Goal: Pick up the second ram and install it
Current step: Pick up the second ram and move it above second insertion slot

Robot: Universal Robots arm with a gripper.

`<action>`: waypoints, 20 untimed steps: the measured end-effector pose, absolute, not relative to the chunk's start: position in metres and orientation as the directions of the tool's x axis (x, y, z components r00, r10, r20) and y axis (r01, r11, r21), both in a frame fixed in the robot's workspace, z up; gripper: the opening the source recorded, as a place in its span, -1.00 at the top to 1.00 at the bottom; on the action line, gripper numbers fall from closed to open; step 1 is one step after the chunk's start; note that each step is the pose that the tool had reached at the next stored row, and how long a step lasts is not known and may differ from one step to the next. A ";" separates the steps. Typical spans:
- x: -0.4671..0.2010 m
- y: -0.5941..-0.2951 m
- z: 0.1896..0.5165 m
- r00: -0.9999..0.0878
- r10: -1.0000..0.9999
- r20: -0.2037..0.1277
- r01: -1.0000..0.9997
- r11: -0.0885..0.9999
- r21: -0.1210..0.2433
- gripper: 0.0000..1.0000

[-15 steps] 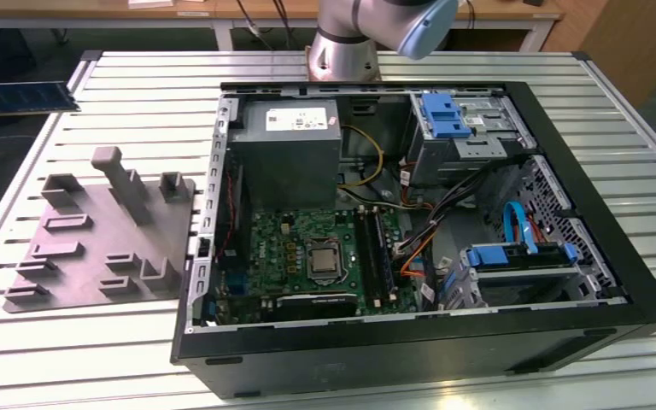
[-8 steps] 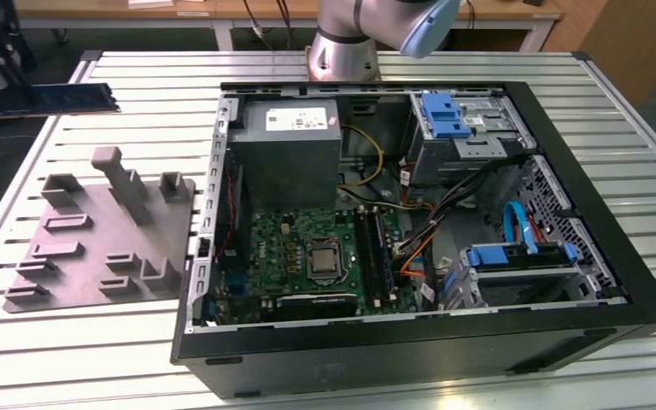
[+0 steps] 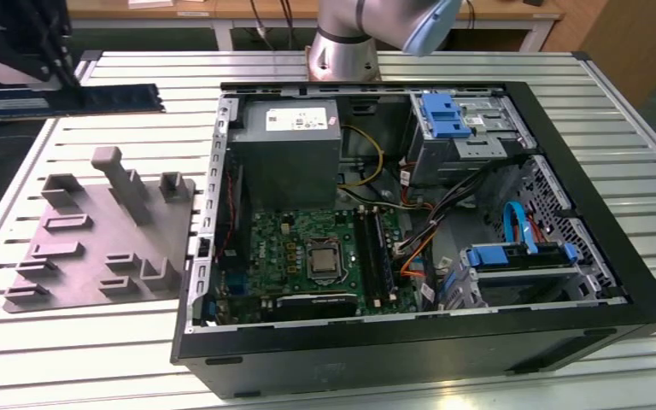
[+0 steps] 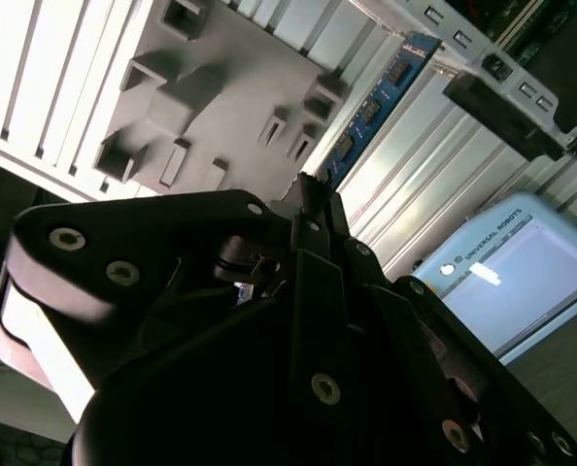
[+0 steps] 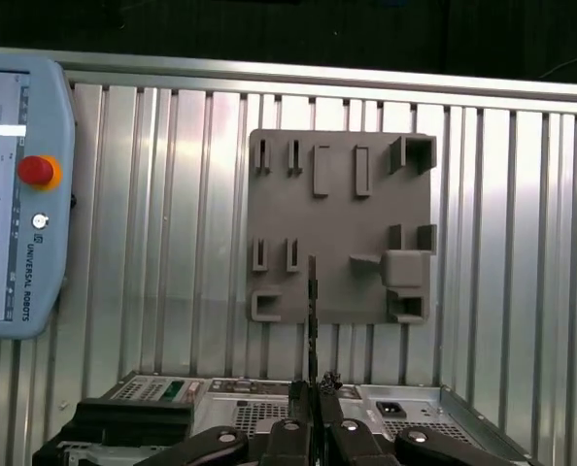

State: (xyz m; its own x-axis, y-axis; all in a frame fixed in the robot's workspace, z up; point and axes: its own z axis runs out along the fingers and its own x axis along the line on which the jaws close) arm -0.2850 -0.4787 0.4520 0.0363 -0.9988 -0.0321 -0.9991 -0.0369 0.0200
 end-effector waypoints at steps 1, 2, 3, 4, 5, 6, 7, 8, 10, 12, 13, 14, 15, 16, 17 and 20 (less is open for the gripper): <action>-0.281 -0.479 0.452 0.036 -0.999 -0.032 -0.999 -0.037 0.020 0.72; -0.276 -0.479 0.452 0.036 -0.999 -0.032 -0.999 -0.037 0.020 0.72; -0.271 -0.479 0.452 0.036 -0.999 -0.032 -0.999 -0.037 0.020 0.72; -0.267 -0.479 0.451 0.036 -0.999 -0.032 -0.999 -0.037 0.020 0.72; -0.262 -0.479 0.451 0.036 -0.999 -0.032 -0.999 -0.037 0.020 0.72; -0.258 -0.479 0.451 0.036 -0.999 -0.032 -0.999 -0.037 0.020 0.72; -0.253 -0.479 0.451 0.036 -0.999 -0.032 -0.999 -0.037 0.020 0.72; -0.248 -0.479 0.451 0.036 -0.999 -0.032 -0.999 -0.037 0.021 0.72; -0.239 -0.479 0.450 0.036 -0.999 -0.032 -0.999 -0.037 0.021 0.72; -0.230 -0.479 0.450 0.036 -0.999 -0.032 -0.999 -0.037 0.021 0.72; -0.226 -0.479 0.450 0.036 -0.999 -0.032 -0.999 -0.037 0.021 0.72; -0.221 -0.479 0.450 0.036 -0.999 -0.032 -0.999 -0.037 0.021 0.72; -0.217 -0.479 0.450 0.036 -0.999 -0.032 -0.999 -0.037 0.021 0.72; -0.212 -0.479 0.449 0.036 -0.999 -0.032 -0.999 -0.037 0.021 0.72; -0.208 -0.479 0.449 0.036 -0.999 -0.032 -0.999 -0.037 0.021 0.72; -0.194 -0.479 0.449 0.036 -0.999 -0.032 -0.999 -0.037 0.021 0.72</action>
